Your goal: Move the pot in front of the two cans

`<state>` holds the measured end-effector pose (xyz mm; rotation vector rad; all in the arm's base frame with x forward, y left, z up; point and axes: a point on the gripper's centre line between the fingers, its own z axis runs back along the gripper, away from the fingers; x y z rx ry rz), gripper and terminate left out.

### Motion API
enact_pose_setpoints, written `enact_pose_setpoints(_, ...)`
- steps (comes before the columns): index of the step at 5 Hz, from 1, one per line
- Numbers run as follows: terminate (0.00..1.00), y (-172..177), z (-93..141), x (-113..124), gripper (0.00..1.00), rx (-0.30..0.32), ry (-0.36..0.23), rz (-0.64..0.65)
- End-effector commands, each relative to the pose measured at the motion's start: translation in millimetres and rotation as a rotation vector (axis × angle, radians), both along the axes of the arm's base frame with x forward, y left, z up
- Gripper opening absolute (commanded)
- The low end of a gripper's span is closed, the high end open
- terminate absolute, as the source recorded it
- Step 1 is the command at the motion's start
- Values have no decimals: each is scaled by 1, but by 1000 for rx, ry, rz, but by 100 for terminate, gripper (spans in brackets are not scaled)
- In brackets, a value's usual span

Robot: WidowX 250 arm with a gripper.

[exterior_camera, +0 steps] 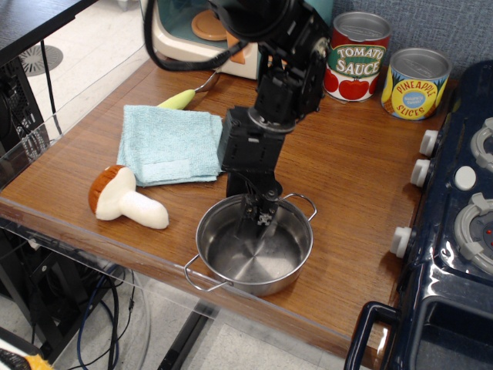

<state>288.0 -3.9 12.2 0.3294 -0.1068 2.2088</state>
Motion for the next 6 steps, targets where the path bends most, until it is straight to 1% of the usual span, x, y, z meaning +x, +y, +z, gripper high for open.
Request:
enact_pose_setpoints(1,0,-5,23,11,0,-7,-25,-27)
enact_pose_setpoints(2,0,-2,37,15,0,-24,-56,-27)
enact_pose_setpoints(3,0,2,45,18,0,-30,-67,-26)
enact_pose_setpoints(4,0,5,47,20,0,-34,-59,-25)
enact_pose_setpoints(5,0,17,70,28,0,-58,-82,14)
enact_pose_setpoints(6,0,29,98,40,0,-84,-103,87)
